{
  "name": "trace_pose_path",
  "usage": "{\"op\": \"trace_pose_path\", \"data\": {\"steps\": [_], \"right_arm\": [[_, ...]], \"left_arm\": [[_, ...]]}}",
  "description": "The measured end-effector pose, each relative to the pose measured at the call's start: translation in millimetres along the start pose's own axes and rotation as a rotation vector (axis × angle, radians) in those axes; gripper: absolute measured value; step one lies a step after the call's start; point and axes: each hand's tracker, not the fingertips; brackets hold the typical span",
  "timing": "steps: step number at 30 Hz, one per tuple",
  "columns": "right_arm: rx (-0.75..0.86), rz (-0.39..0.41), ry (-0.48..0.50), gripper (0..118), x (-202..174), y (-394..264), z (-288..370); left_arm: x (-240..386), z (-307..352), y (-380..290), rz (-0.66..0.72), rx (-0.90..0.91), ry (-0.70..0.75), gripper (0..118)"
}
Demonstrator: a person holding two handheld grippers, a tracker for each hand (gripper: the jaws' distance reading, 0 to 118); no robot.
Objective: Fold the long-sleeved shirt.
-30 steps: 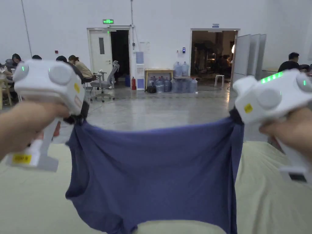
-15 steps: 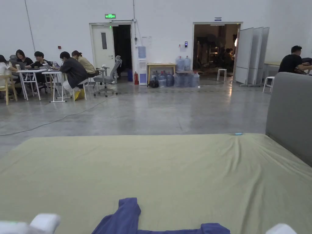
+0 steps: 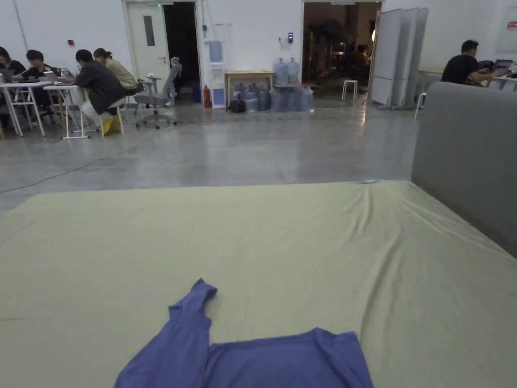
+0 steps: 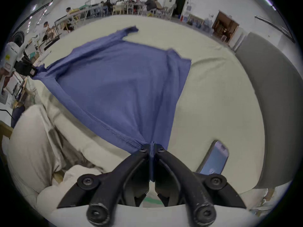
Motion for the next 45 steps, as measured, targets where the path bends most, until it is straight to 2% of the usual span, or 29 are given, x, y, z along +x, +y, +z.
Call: {"op": "trace_pose_path", "data": {"steps": [3, 6, 12, 14, 15, 16, 17, 18, 19, 21, 23, 24, 25, 26, 27, 28, 29, 31, 36, 43, 44, 45], "right_arm": [[-0.094, -0.028, 0.012, 0, -8.2, -9.6, -23.5], [-0.071, -0.04, -0.01, 0, -13.9, -9.0, -25.6], [-0.082, -0.064, 0.01, 3, -4.7, -7.3, -29.5], [-0.047, -0.112, 0.006, 14, 2.8, -8.4, -27.5], [-0.057, -0.142, 0.013, 27, 8.4, -4.8, -19.9], [-0.063, -0.191, 0.021, 40, 14.6, -3.0, -12.2], [-0.033, -0.244, 0.017, 61, 20.5, -1.6, 3.2], [0.023, -0.273, 0.015, 86, 24.4, -0.8, 20.5], [0.092, -0.285, 0.019, 91, 26.5, -0.8, 37.2], [0.193, -0.311, 0.014, 91, 29.9, -2.7, 66.0], [0.203, -0.327, 0.008, 91, 25.6, -4.9, 78.7], [0.195, -0.33, 0.018, 91, 18.0, -3.4, 88.1], [0.183, -0.342, 0.031, 84, 13.2, -4.5, 89.0], [0.184, -0.345, 0.043, 63, 7.3, -7.5, 86.8], [0.185, -0.347, 0.054, 8, 0.4, -8.7, 82.8], [0.173, -0.347, 0.054, 0, -4.6, -9.8, 72.8], [0.17, -0.346, 0.039, 0, -16.6, -12.2, 72.2], [0.151, -0.305, 0.069, 0, -31.0, -11.0, 69.9], [0.162, -0.269, 0.091, 0, -33.9, 12.2, 51.9], [0.181, -0.26, 0.162, 0, -35.1, 44.0, 34.5], [0.179, -0.258, 0.177, 0, -30.9, 47.6, 28.9], [0.177, -0.253, 0.194, 0, -31.7, 49.0, 25.3]], "left_arm": [[-1.6, -23.5, -13.4, 0.016, -0.035, 0.005, 0], [-4.4, -40.9, -24.7, 0.015, -0.068, 0.016, 0], [-1.6, -51.0, -29.1, 0.055, -0.06, 0.028, 0], [-3.1, -49.9, -28.3, 0.059, -0.06, 0.034, 0], [-4.1, -42.5, -26.2, 0.084, -0.056, 0.039, 0], [-6.0, -34.0, -24.0, 0.12, -0.038, 0.033, 10], [-11.5, -24.0, -21.5, 0.146, -0.017, 0.055, 39], [-13.3, -10.7, -21.9, 0.157, 0.038, 0.052, 95], [-13.6, 3.0, -24.1, 0.158, 0.108, 0.044, 118], [1.7, 46.8, -31.9, 0.17, 0.26, 0.027, 113], [13.0, 61.0, -37.4, 0.165, 0.238, 0.024, 114], [19.4, 61.2, -38.7, 0.143, 0.179, -0.003, 110], [11.4, 43.2, -38.5, 0.139, 0.18, 0.001, 91], [14.0, 37.0, -40.5, 0.133, 0.192, -0.003, 46], [19.6, 31.7, -41.3, 0.135, 0.192, 0.009, 0], [23.4, 29.0, -44.8, 0.158, 0.21, 0.053, 0], [32.8, 33.4, -42.6, 0.155, 0.2, 0.039, 0], [33.2, 32.8, -37.9, 0.172, 0.211, 0.001, 0], [6.0, 34.8, 4.5, 0.186, 0.235, 0.019, 0], [13.0, 16.1, 152.3, 0.152, 0.31, -0.066, 0], [10.8, 5.0, 184.6, 0.157, 0.312, -0.069, 12], [3.7, -12.7, 217.0, 0.15, 0.296, -0.076, 66]]}}
